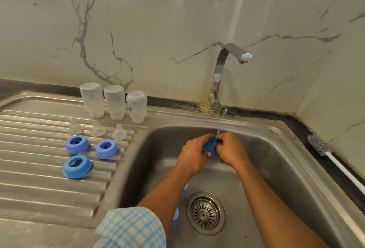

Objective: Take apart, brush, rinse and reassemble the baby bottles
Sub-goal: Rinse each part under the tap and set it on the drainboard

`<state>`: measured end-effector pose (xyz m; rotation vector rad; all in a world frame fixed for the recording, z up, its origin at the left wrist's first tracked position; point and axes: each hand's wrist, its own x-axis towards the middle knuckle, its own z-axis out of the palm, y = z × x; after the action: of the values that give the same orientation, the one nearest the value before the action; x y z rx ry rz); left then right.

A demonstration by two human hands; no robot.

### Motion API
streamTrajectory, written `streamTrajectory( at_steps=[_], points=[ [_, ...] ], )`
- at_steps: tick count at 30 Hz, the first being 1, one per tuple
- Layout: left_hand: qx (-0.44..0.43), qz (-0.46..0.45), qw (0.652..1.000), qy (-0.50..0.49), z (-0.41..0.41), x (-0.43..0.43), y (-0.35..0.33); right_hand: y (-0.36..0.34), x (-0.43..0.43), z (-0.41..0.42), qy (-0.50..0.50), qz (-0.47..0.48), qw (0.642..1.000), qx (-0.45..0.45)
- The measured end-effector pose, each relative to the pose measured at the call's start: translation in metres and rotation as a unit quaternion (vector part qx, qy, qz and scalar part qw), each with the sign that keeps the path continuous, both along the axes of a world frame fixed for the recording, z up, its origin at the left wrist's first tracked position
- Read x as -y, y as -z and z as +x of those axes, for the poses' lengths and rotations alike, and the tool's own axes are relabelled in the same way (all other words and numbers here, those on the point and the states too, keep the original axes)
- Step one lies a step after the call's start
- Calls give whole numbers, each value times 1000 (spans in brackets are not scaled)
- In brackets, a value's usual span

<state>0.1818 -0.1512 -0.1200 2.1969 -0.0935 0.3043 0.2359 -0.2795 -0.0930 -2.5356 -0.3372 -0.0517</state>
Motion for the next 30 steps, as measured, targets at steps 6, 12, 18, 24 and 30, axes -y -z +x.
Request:
streamTrajectory(
  at_steps=[6,12,18,24,30],
  points=[
    [6,2,1000,19,-1,2,-1,-1,1,-6,67,-70,994,54],
    [23,3,1000,12,-1,2,-2,-1,2,-4,44,-54,996,58],
    [22,1,1000,16,-3,-1,-2,2,-2,-6,62,-97,992,59],
    [44,30,998,15,-2,-1,-1,-2,-5,-5,23,-58,998,14],
    [44,-19,998,-36,-2,-6,-2,-10,-4,-8,16,189,975,-113]
  ],
)
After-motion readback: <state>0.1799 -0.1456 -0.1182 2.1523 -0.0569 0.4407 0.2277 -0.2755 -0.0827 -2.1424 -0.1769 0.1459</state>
